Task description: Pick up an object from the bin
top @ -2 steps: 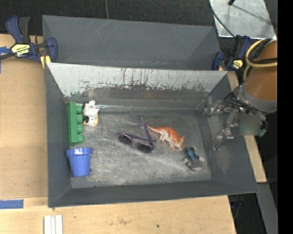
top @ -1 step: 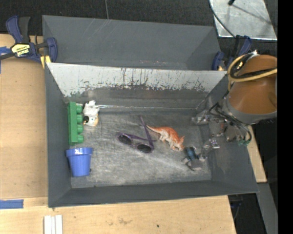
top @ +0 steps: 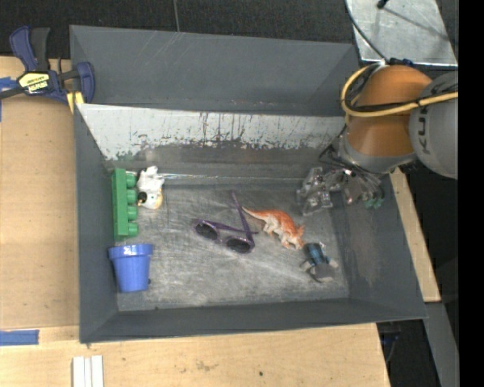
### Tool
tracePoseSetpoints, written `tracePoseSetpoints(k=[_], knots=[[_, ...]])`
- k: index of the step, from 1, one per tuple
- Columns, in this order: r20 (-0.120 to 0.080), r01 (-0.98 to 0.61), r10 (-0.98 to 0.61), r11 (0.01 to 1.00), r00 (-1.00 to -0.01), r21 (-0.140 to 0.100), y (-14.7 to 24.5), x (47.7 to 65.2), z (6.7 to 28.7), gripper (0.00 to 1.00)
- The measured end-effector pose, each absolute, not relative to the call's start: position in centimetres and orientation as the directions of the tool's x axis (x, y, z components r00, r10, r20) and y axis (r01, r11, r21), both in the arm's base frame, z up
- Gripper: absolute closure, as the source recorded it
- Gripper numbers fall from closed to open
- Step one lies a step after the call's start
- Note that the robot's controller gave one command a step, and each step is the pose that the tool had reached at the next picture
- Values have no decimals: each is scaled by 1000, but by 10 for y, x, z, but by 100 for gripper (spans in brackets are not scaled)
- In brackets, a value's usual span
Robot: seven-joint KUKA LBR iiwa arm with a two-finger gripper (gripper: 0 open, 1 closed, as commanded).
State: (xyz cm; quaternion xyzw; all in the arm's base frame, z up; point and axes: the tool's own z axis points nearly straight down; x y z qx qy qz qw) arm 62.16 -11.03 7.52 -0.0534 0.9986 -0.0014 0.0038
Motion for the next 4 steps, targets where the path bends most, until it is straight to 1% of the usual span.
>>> tracePoseSetpoints(k=[1,2,3,4], knots=[[-7,-107,-107,994,-994,-3,-110,622,75,100],[-2,-2,-2,1000,-1000,0,-109,614,87,100],[-3,-180,-180,984,-984,-1,-102,617,94,0],[-2,-469,-469,883,-883,-2,-100,618,81,0]])
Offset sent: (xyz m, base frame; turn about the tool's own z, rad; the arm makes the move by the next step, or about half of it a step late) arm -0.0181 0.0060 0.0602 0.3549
